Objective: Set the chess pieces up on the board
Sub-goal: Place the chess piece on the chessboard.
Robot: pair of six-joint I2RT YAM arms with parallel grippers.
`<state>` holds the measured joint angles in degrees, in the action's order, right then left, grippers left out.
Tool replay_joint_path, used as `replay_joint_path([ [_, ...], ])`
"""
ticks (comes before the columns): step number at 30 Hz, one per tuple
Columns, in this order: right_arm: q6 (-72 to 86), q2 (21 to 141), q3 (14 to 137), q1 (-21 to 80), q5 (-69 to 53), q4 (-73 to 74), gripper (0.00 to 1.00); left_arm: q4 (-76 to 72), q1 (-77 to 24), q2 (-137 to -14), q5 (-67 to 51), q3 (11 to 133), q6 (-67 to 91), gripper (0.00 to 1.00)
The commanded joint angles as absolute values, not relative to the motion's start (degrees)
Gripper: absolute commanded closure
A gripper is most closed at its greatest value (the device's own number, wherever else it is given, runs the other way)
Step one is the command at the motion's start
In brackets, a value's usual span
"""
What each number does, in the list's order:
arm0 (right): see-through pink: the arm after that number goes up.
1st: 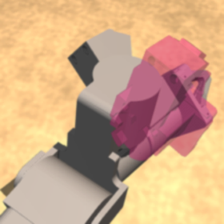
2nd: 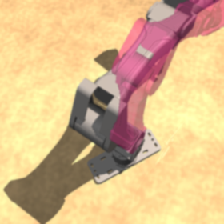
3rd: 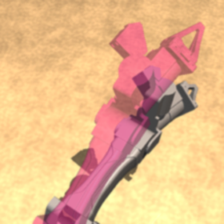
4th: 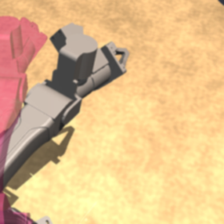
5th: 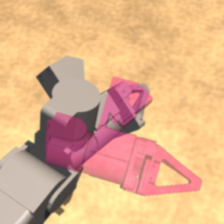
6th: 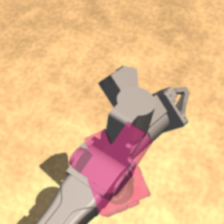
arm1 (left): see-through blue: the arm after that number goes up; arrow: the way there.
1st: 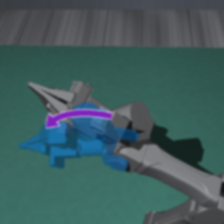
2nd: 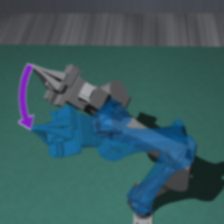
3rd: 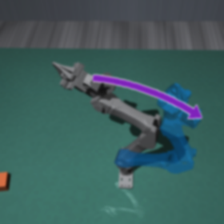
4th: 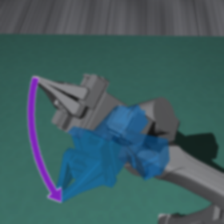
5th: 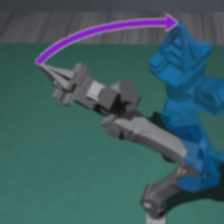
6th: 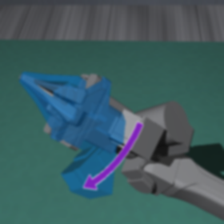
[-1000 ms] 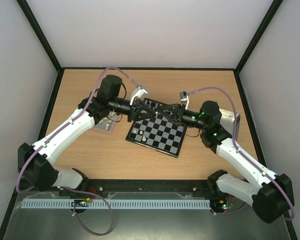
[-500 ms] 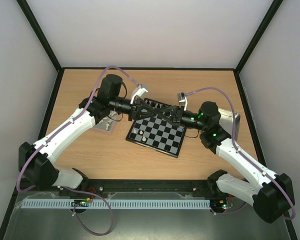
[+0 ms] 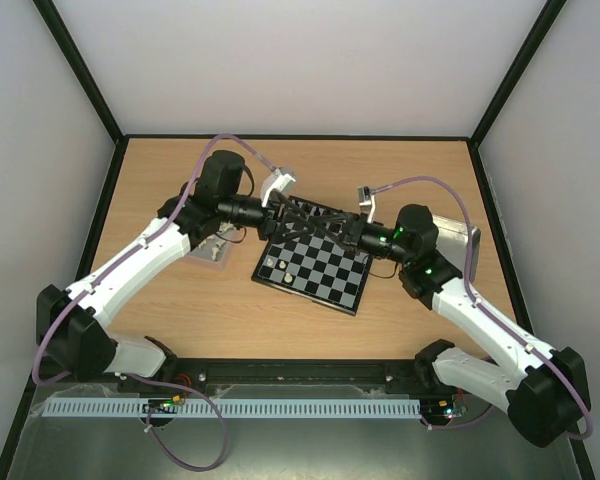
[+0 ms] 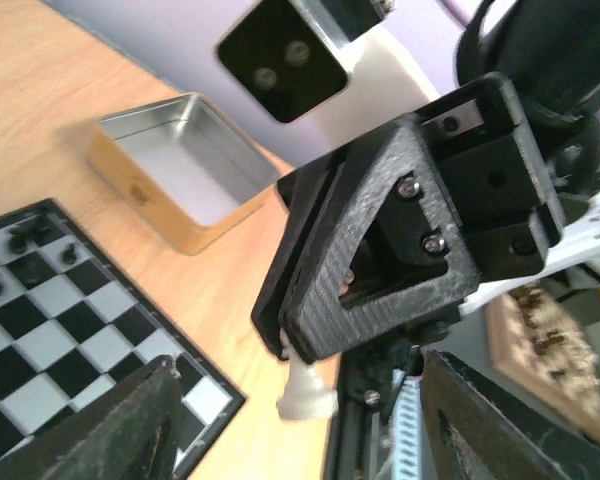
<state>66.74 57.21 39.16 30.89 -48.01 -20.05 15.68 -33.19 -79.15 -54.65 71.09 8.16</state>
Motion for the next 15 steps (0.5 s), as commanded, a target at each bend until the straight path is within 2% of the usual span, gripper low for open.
replay_joint_path([
  [1,55.8,56.3,41.1,31.3,-39.5,-9.6,0.98,15.5,-31.5,-76.3,-45.0,68.0,11.3,0.3],
  [5,46.1,58.4,43.9,31.4,-28.8,0.7,0.98,14.1,-27.6,-72.7,-36.3,63.5,16.8,0.27],
  [15,34.0,67.6,47.8,43.0,1.8,8.9,0.98,21.2,-24.3,-58.6,4.2,56.1,23.4,0.27],
])
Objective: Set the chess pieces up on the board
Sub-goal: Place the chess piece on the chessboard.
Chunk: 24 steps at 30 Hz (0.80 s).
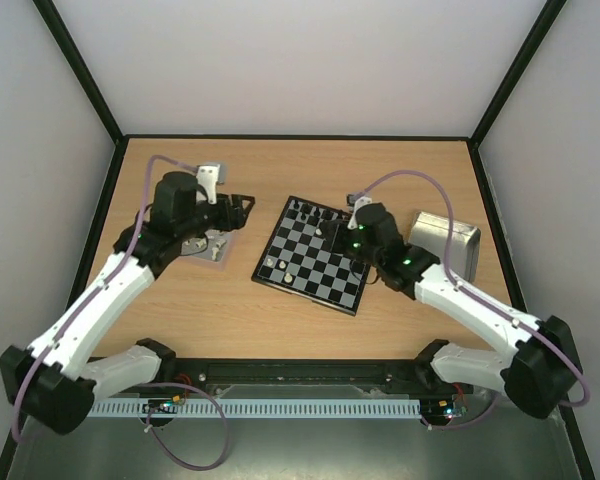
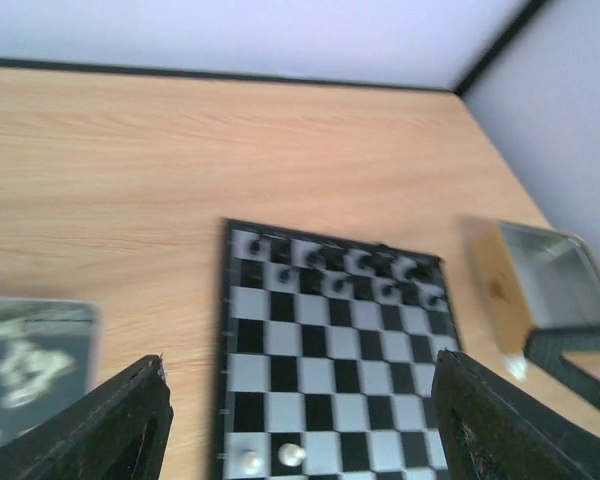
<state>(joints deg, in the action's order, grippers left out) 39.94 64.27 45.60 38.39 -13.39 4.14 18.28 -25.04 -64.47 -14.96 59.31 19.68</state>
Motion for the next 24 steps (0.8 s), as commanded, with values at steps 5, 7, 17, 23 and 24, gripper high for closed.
replay_joint_path([
  [5,32.6,73.9,49.0,51.1,12.9,9.3,0.98,22.1,-24.2,-50.3,8.4,50.5,24.2,0.26],
  [7,32.5,77.1,50.1,53.3,14.9,9.4,0.98,22.2,-24.2,-47.1,8.2,48.3,24.8,0.26],
  [17,34.8,88.9,53.1,55.7,12.6,6.9,0.98,24.5,-24.2,-40.8,2.9,41.4,27.6,0.26],
  [23,36.1,92.4,51.8,55.7,6.9,3.1,0.98,23.6,-24.2,-41.0,1.5,40.0,27.6,0.26],
  [24,37.6,93.0,51.8,55.7,6.6,2.8,0.98,23.6,-24.2,-41.2,1.3,40.0,27.6,0.26],
])
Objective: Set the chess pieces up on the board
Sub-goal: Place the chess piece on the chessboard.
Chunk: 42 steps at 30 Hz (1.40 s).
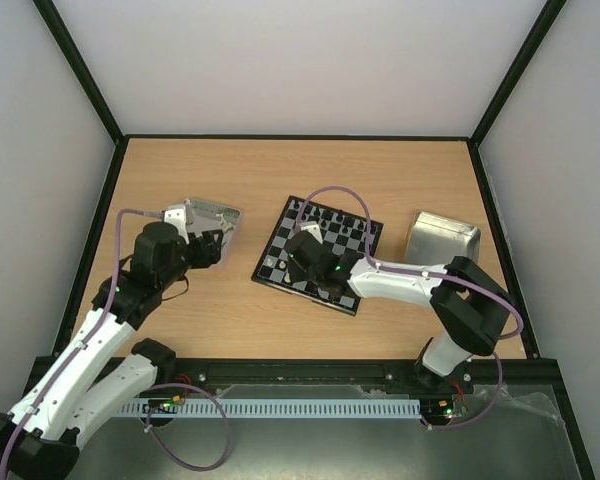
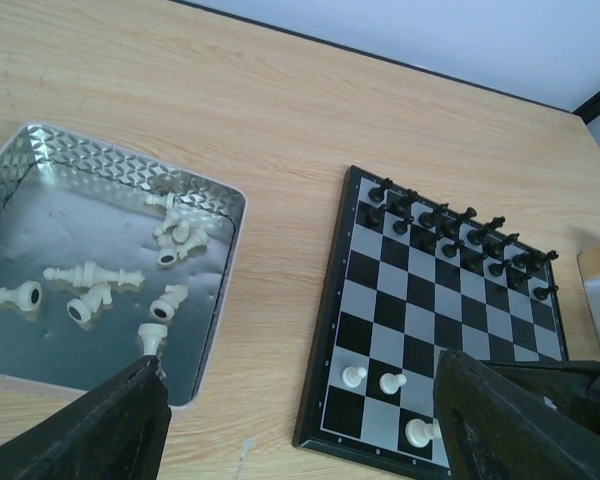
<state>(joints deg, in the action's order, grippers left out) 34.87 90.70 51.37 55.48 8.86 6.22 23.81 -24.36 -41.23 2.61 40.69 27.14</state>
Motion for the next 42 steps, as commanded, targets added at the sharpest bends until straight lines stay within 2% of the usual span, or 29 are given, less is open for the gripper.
replay_joint_path([
  [1,38.4,93.8,51.7,55.6,6.7,2.5,0.98,23.4,-24.2,-41.5,1.2,40.1,27.6,0.26],
  [22,39.2,99.3,53.7,55.7,10.2,1.7,0.95,22.6,-24.2,-44.5,0.2,40.2,27.3,0.26],
  [26,39.4,99.3,54.1,55.7,9.8,2.4,0.89,22.7,-24.2,-44.7,-0.2,40.5,26.9,0.26],
  [31,39.7,97.6,54.0,55.7,9.8,3.3,0.84,22.7,-24.2,-44.8,-0.2,40.6,26.9,0.25],
  [42,44.9,87.6,52.9,55.7,13.7,5.5,0.8,23.0,-24.2,-48.0,-1.5,41.5,28.9,0.25],
])
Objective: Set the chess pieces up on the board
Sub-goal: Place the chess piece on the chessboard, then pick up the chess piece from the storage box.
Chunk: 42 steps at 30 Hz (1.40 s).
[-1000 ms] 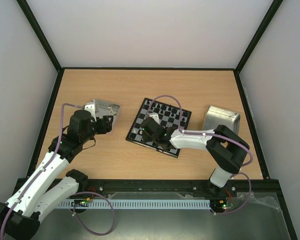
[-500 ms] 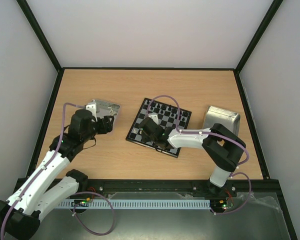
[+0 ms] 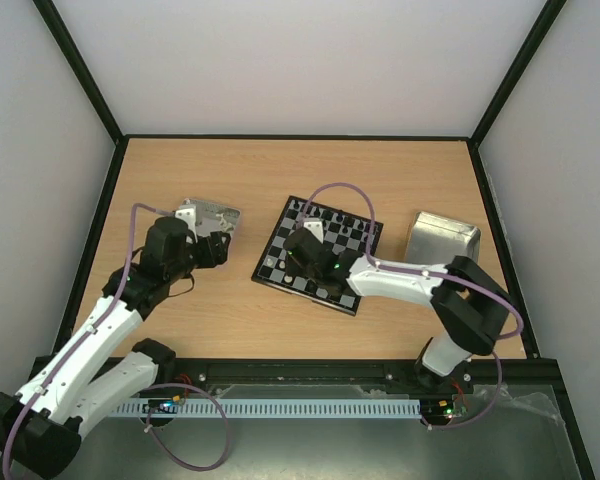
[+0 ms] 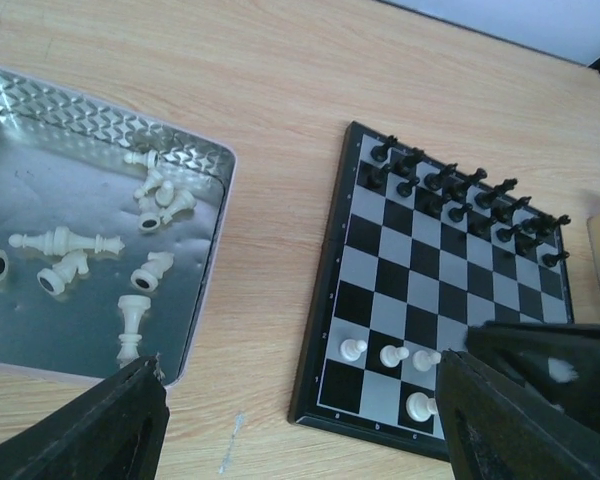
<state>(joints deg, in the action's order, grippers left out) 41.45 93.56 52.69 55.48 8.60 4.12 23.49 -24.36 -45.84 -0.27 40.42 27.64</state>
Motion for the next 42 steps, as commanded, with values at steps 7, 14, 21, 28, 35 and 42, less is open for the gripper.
replay_joint_path([
  [7,48.4,78.9,50.0,55.7,16.2,5.8,0.77,28.2,-23.1,-60.0,1.1,46.7,32.5,0.35],
  [14,48.7,73.7,47.4,55.7,16.6,5.7,0.77,27.7,-16.4,-75.0,-1.8,53.2,32.7,0.59],
  [21,48.0,72.5,45.4,55.7,16.4,4.0,0.78,24.0,-12.3,-91.8,-6.1,60.4,32.4,0.61],
  [28,47.2,73.1,43.9,55.7,15.9,3.9,0.78,23.8,-11.9,-103.0,-5.8,68.9,31.0,0.76],
  [35,46.6,72.0,42.9,55.7,17.1,3.9,0.78,24.9,-11.9,-107.5,-2.1,71.0,31.9,0.75],
  [42,46.9,71.5,42.5,55.6,17.3,3.9,0.79,24.6,-11.9,-109.9,-2.7,72.2,30.4,0.77],
])
